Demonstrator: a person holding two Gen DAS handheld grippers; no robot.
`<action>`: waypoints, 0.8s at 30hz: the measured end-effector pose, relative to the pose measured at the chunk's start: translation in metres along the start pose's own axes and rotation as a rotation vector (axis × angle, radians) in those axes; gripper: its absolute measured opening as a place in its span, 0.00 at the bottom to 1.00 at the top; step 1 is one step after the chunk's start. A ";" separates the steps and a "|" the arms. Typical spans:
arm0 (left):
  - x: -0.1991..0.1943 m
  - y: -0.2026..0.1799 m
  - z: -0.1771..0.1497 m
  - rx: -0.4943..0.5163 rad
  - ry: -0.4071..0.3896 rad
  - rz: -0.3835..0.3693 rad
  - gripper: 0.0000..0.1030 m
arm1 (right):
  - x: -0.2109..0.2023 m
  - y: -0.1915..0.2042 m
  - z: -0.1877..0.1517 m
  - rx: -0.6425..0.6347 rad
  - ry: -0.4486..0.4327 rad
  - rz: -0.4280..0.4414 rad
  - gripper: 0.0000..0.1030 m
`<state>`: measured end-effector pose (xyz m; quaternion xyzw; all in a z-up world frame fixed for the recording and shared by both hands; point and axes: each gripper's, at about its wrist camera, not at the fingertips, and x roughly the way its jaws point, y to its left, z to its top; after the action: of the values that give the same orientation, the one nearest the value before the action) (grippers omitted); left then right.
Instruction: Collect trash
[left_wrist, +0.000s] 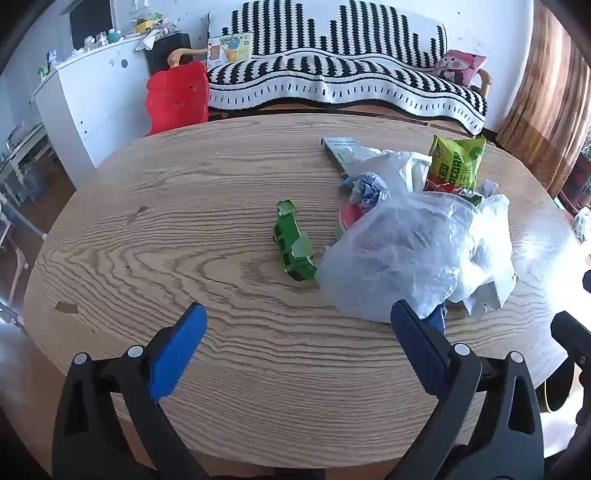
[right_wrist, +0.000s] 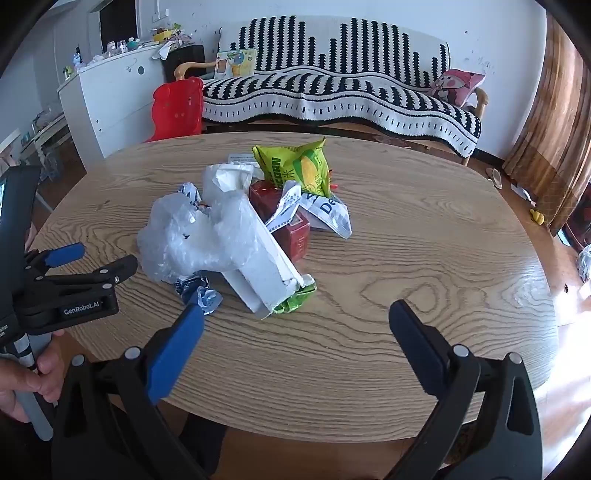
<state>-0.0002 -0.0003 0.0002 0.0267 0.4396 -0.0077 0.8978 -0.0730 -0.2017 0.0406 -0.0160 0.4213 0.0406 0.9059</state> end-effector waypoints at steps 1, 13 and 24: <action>0.000 0.000 0.000 -0.001 0.001 -0.002 0.94 | 0.000 0.000 0.000 0.002 0.000 0.001 0.94; -0.001 -0.003 -0.004 -0.006 -0.003 -0.002 0.94 | -0.002 -0.002 0.000 0.005 -0.002 0.006 0.94; -0.005 0.000 -0.001 -0.006 -0.006 0.000 0.94 | -0.001 -0.001 0.002 0.004 -0.001 0.012 0.94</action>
<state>-0.0044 -0.0005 0.0034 0.0238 0.4371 -0.0064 0.8991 -0.0725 -0.2028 0.0425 -0.0115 0.4210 0.0453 0.9058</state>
